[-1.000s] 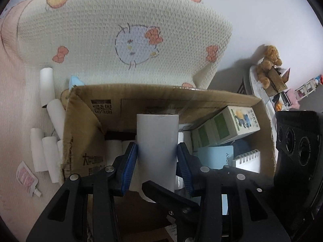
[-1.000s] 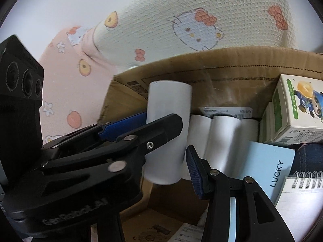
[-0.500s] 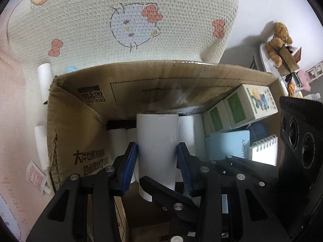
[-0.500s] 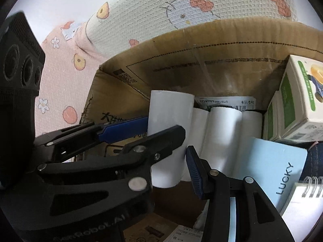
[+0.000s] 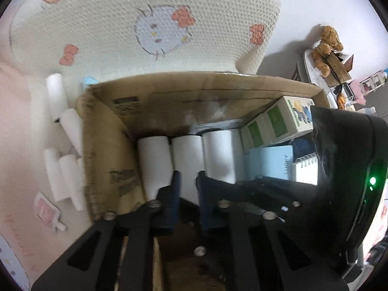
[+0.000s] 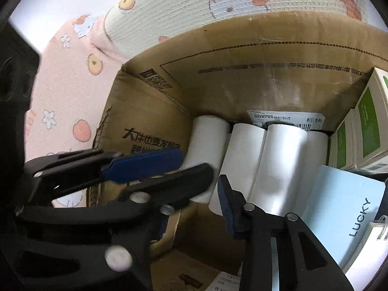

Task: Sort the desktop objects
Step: 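Lower the tube beside the row of tubes and open the left gripper, then withdraw both tools from the box back toward the tube pile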

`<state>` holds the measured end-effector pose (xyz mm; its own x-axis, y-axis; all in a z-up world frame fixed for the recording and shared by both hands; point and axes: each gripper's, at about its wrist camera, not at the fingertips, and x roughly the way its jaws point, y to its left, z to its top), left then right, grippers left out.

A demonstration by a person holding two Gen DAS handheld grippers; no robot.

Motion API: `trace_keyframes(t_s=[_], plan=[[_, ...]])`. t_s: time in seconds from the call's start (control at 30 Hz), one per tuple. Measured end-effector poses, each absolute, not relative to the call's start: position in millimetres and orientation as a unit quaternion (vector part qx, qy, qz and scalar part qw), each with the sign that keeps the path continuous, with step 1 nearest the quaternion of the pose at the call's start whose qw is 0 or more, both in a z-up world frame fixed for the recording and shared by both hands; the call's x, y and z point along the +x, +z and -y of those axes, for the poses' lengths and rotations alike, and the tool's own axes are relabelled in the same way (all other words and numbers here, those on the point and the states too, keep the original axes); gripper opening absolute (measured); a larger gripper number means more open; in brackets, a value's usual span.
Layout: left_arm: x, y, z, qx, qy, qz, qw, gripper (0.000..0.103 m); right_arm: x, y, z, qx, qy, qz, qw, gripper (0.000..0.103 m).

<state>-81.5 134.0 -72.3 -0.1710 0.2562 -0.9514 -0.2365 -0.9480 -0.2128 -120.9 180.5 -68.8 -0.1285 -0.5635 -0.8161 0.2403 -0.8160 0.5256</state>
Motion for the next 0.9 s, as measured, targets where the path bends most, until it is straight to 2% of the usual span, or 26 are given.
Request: trace_keyframes(t_s=[0.07,0.13,0.37,0.57,0.73,0.83,0.9], plan=[[-81.0,-70.7,-124.9,-0.621,0.766,0.023,0.163,0.007,-119.9,-68.8,-176.3,0.604,-0.743,0.118,0.261,0.032],[-81.2,-68.7,-122.0,-0.619,0.766,0.028,0.17,0.006,-118.3,-69.2,-174.2,0.605,-0.742,0.117,0.265,0.032],[-67.6,-43.0,-123.9,-0.554,0.817,-0.029,0.154,0.007,-109.0,-61.5,-169.2,0.603,-0.758,0.077,0.236,0.033],[-54.3,-10.2,-122.2,-0.477,0.858,-0.01,0.189,0.007,-91.1,-30.0,-188.1,0.566,-0.795,0.065,0.211,0.033],[-45.9,-2.6,-126.2,-0.448,0.868,0.005,0.216,0.008,-64.3,-1.1,-189.3,0.529,-0.823,0.064,0.195,0.033],[-40.0,1.0,-122.5,-0.431,0.874,0.022,0.221,0.009,-81.5,10.9,-206.7,0.511,-0.839,0.057,0.179,0.033],[-36.0,5.1,-117.1,-0.418,0.881,0.032,0.217,0.019,-79.0,18.4,-208.5,0.501,-0.848,0.051,0.164,0.033]])
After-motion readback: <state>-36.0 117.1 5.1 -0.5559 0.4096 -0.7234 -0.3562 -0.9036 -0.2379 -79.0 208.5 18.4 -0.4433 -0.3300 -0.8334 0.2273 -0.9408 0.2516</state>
